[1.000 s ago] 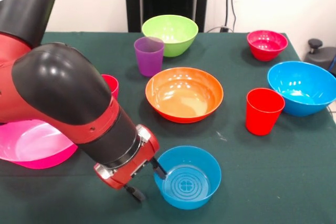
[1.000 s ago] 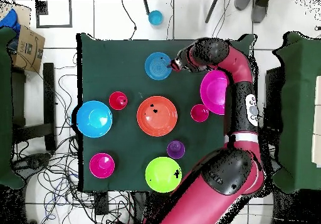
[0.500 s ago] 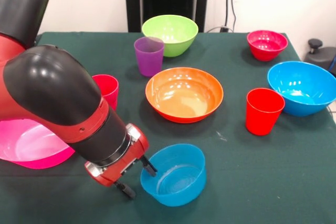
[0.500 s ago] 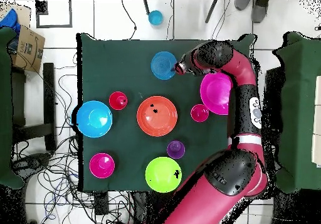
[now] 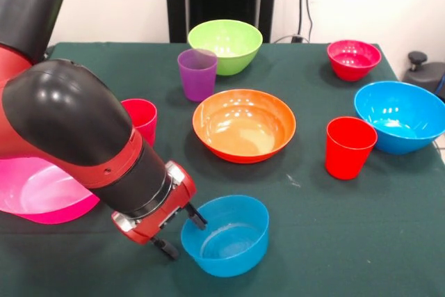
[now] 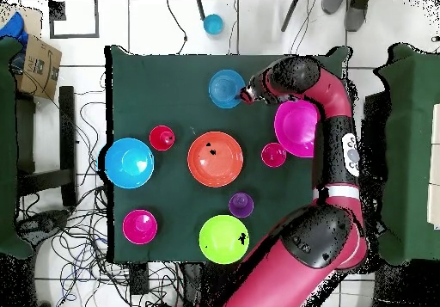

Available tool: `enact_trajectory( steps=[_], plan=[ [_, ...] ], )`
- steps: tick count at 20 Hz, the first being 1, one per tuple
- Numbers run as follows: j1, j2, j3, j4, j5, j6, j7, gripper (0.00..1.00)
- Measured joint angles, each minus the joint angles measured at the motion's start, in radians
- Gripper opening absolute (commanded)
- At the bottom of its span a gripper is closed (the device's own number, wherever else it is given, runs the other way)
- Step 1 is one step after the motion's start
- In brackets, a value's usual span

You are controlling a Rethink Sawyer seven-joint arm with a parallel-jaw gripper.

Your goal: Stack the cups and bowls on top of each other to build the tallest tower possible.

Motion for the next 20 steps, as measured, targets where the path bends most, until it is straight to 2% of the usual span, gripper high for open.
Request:
enact_trajectory(
  steps=[9, 14, 16, 20],
  plan=[
    [0.003, -0.008, -0.011, 0.000, -0.005, 0.094, 0.000, 1.00],
    [0.015, -0.035, -0.028, 0.000, -0.010, 0.225, 0.000, 1.00],
    [0.023, -0.055, -0.035, 0.000, -0.023, 0.306, 0.000, 1.00],
    [0.032, -0.082, -0.048, 0.002, -0.042, 0.385, 0.000, 1.00]
  ],
)
